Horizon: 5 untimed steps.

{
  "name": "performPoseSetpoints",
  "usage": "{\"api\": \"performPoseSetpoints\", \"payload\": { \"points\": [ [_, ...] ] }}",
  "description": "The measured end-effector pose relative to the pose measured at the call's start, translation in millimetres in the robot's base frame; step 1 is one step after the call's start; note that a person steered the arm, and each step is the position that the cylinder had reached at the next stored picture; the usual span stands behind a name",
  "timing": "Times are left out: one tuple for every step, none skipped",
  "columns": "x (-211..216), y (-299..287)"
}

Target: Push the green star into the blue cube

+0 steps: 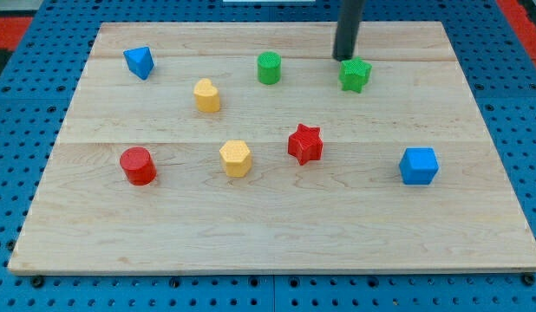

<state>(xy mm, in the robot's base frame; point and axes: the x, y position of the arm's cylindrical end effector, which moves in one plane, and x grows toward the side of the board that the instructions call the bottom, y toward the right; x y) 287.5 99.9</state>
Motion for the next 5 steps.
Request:
{"api": "performPoseSetpoints", "payload": {
  "points": [
    [50, 16],
    [68, 56],
    [23, 77],
    [58, 129],
    [93, 99]
  ]
}}
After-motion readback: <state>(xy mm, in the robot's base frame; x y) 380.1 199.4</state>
